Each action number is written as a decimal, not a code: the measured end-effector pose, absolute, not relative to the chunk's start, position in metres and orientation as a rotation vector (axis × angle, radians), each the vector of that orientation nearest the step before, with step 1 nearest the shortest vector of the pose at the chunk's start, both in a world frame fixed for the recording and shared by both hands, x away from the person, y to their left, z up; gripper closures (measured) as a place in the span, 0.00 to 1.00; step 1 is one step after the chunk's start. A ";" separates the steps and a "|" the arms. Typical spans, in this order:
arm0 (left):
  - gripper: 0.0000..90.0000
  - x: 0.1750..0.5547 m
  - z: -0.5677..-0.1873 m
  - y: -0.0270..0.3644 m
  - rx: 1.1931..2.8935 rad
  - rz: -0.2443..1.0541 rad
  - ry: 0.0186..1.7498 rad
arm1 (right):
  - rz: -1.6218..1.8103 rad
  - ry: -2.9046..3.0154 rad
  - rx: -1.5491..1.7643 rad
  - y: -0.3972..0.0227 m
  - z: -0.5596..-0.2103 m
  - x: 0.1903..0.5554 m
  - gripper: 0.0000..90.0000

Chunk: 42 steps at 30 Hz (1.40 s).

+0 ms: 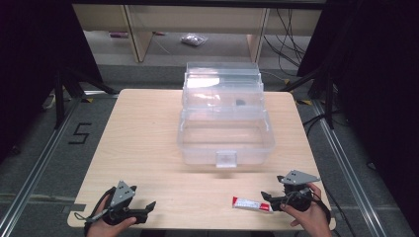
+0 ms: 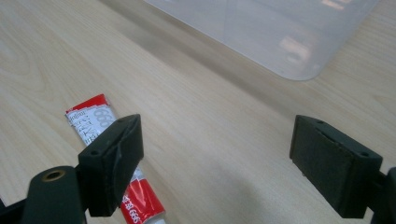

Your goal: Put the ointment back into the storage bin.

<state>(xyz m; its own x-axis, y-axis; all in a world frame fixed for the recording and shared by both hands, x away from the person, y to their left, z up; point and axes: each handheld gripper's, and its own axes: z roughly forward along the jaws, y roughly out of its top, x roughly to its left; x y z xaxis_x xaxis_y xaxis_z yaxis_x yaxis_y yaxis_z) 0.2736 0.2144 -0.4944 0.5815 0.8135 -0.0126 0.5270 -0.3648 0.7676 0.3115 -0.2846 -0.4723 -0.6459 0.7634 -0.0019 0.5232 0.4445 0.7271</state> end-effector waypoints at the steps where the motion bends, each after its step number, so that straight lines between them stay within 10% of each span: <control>1: 0.17 0.274 -0.494 0.214 2.054 0.482 1.064 | 1.013 2.379 1.092 -0.285 -0.470 0.312 0.21; 42: 0.17 0.275 -0.495 0.215 2.033 0.505 1.082 | 0.516 2.883 0.509 -0.219 -0.441 0.306 0.50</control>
